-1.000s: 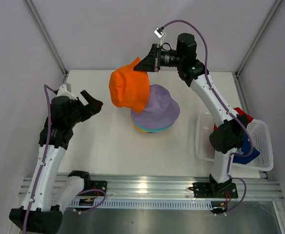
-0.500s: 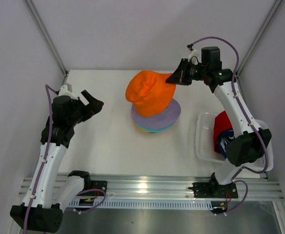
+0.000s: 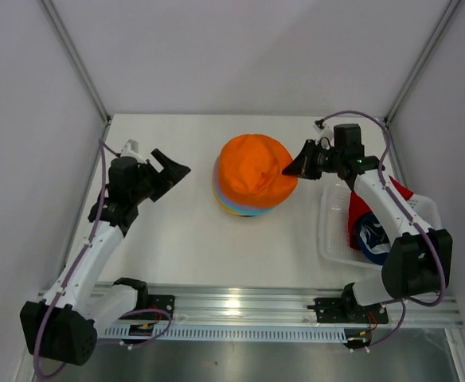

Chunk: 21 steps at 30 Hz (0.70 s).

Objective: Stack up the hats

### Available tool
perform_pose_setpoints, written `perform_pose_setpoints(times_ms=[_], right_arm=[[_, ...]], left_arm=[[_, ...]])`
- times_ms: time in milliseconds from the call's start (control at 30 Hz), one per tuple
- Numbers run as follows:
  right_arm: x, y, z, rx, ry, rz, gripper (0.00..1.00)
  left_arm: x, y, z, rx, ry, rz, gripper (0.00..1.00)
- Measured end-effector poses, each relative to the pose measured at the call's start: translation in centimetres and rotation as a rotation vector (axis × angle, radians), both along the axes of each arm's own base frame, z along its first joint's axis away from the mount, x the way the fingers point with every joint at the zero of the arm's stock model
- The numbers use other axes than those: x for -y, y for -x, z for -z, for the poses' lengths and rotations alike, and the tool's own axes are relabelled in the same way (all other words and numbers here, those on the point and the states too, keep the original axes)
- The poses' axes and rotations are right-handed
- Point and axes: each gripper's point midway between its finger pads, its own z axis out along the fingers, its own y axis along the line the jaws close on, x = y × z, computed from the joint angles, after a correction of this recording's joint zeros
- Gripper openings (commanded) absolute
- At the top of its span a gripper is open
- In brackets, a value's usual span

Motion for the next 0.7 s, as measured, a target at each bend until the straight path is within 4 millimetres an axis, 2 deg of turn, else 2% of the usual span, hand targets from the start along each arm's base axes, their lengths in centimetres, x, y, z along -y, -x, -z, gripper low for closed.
perform_pose_setpoints(times_ms=[100, 133, 167, 267, 500, 700], right_arm=[[0.8, 0.1, 1.9, -0.007, -0.020, 0.031, 0.09], [0.9, 0.1, 2.2, -0.001, -0.025, 0.041, 0.13], [1.0, 0.0, 2.1, 0.009, -0.030, 0.046, 0.19], [1.2, -0.7, 1.4, 0.059, -0.039, 0.060, 0.24], [2.5, -2.5, 0.7, 0.096, -0.064, 0.114, 0.22], [2.7, -3.4, 1.7, 0.070, -0.068, 0.127, 0.16]], left_arm=[[2.4, -0.9, 0.4, 0.005, 0.070, 0.052, 0.89], [3.0, -1.3, 0.3, 0.010, 0.088, 0.065, 0.88], [3.6, -1.7, 0.3, 0.017, 0.104, 0.079, 0.86], [5.0, -2.8, 0.1, 0.033, 0.145, 0.108, 0.82], [8.6, -5.2, 0.2, 0.053, 0.206, 0.207, 0.77], [11.1, -7.0, 0.7, 0.070, 0.294, 0.283, 0.72]])
